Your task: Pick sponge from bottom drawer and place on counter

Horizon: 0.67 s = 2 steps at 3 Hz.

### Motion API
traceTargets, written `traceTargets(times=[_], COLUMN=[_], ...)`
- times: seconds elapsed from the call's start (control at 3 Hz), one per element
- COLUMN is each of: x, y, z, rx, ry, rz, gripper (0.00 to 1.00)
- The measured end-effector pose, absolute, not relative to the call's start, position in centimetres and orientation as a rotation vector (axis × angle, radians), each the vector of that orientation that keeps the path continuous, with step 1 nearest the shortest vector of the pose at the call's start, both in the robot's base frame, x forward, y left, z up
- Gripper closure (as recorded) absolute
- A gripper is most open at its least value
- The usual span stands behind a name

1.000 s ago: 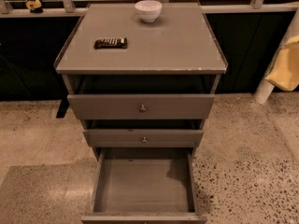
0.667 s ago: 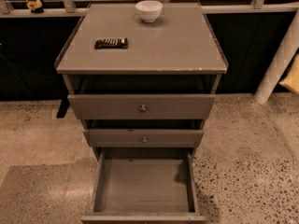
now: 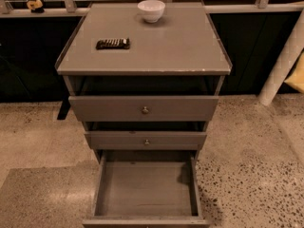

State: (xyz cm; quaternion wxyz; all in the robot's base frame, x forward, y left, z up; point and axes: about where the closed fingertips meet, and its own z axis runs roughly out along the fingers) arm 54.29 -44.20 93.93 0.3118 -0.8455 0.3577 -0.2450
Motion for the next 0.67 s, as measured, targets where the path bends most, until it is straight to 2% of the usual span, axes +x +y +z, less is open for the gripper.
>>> traceTargets(times=[0.67], x=[59.1], y=[-38.0], z=[97.3], rx=[-2.311], ry=[0.842], rz=[-0.667], gripper=[1.00])
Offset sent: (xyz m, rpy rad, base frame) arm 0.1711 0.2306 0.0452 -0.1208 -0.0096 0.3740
